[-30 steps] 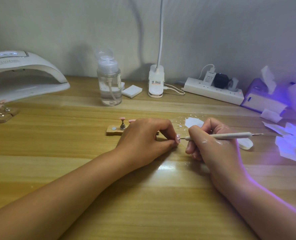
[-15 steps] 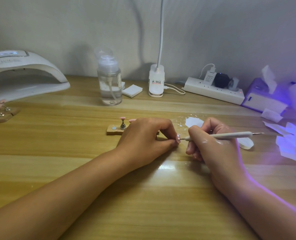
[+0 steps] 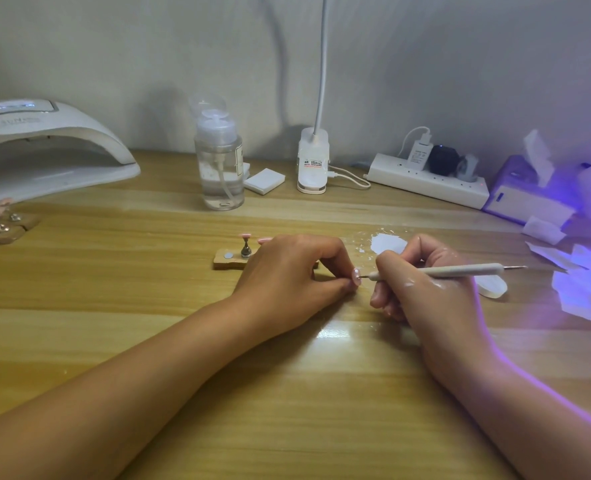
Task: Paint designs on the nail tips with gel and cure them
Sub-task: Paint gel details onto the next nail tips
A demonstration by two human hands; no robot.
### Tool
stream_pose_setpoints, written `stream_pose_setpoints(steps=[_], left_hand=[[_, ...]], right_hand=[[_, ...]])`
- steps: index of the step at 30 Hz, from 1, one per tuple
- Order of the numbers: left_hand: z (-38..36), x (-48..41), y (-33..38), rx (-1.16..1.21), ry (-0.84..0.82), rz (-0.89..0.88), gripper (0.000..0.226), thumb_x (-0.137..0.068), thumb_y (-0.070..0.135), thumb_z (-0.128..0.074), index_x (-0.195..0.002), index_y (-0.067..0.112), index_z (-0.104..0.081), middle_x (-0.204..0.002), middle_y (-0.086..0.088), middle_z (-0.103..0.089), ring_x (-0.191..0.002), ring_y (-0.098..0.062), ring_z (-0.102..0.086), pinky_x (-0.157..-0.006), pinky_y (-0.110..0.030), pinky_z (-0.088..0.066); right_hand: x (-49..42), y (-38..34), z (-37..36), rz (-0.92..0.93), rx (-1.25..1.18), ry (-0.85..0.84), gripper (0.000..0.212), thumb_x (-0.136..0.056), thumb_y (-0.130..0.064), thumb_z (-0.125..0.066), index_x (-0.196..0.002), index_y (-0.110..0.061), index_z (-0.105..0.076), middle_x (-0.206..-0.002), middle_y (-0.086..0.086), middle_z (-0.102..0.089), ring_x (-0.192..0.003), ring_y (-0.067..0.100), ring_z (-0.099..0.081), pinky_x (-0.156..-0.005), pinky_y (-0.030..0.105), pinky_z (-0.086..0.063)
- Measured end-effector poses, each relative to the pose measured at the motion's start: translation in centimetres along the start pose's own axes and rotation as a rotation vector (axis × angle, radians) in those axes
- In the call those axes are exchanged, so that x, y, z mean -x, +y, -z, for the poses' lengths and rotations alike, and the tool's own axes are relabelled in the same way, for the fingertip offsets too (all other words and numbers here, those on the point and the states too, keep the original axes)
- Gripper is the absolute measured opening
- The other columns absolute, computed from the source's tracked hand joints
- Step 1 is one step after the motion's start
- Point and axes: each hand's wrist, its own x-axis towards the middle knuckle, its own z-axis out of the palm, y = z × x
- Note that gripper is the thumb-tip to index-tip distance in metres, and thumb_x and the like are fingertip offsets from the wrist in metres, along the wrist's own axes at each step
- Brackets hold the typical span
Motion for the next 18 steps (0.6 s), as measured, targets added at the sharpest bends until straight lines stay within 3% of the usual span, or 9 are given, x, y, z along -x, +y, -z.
stream_pose_setpoints(steps=[7,18], left_hand=[[-0.03,0.00,-0.13,0.004,0.001,0.002,0.008,-0.079,0.031,-0.077,-0.078,0.035,-0.071,-0.078,0.024,-0.069,-0.065,0.016,-0.051,-0.060,-0.017,-0.034],[0.09,0.02,-0.01,-0.002,0.003,0.001,0.011,-0.079,0.030,-0.078,-0.076,0.037,-0.070,-0.075,0.025,-0.067,-0.064,0.017,-0.051,-0.058,-0.011,-0.030]], right_hand=[[-0.22,0.24,0.12,-0.002,0.053,0.050,0.020,-0.063,-0.020,-0.056,-0.047,-0.022,-0.044,-0.040,0.008,-0.053,-0.036,0.013,-0.038,-0.036,0.019,-0.030],[-0.22,0.52,0.09,0.008,0.098,0.024,0.020,-0.064,-0.020,-0.058,-0.049,-0.022,-0.046,-0.045,0.011,-0.059,-0.039,0.014,-0.044,-0.038,0.021,-0.035]])
